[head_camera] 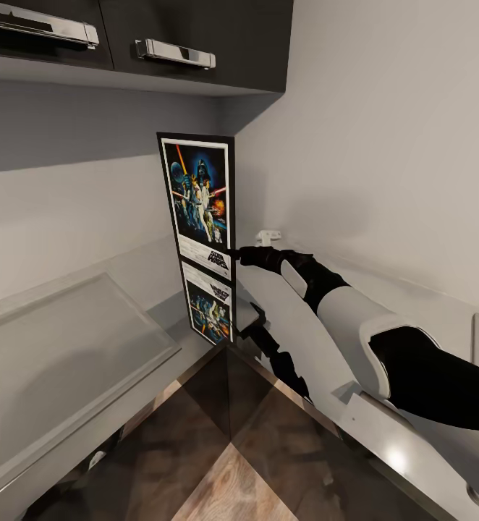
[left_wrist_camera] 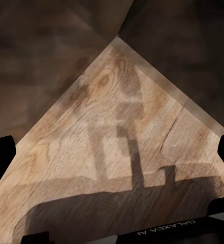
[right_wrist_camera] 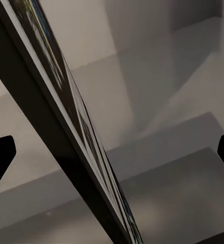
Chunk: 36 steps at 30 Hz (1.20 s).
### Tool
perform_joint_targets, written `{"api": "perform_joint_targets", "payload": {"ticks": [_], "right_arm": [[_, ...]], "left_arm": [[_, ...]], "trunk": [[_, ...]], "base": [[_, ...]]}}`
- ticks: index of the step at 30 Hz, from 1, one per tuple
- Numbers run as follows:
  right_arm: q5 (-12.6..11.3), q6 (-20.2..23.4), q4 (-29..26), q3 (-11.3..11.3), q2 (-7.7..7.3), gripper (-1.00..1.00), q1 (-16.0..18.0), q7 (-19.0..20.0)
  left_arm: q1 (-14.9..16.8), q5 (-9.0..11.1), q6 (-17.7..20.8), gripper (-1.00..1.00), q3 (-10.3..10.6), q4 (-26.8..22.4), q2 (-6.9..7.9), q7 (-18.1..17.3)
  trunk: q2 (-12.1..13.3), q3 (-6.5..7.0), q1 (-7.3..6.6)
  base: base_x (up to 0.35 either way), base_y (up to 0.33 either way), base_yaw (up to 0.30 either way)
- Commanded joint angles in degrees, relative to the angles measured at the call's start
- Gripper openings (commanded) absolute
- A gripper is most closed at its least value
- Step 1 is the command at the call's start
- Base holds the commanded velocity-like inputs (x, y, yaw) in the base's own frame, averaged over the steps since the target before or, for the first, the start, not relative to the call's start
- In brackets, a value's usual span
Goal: Pick up the poster from the kitchen countertop and hang it on one of the wall nails in the kitchen.
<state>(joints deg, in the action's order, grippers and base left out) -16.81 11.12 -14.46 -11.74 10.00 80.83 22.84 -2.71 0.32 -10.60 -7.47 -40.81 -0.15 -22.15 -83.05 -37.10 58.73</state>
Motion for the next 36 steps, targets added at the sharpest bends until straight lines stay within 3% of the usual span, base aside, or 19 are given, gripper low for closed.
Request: {"api": "perform_joint_targets", "payload": {"ticks": [1,36], "right_arm": [[-0.5,0.3,0.0,-0.2,0.00,1.00,0.1,0.0],[-0.5,0.5,-0.5,-0.2,0.00,1.00,0.1,2.2]], "left_arm": [[0.0,0.0,0.0,1.00,-0.2,-0.1,-0.02,-0.3],[0.0,0.0,0.0,1.00,-0.2,-0.2,-0.02,-0.3]], "trunk": [[0.0,-0.04,0.00],[0.0,-0.23,0.00]], "base": [[0.000,0.000,0.000],[0.000,0.000,0.000]]}}
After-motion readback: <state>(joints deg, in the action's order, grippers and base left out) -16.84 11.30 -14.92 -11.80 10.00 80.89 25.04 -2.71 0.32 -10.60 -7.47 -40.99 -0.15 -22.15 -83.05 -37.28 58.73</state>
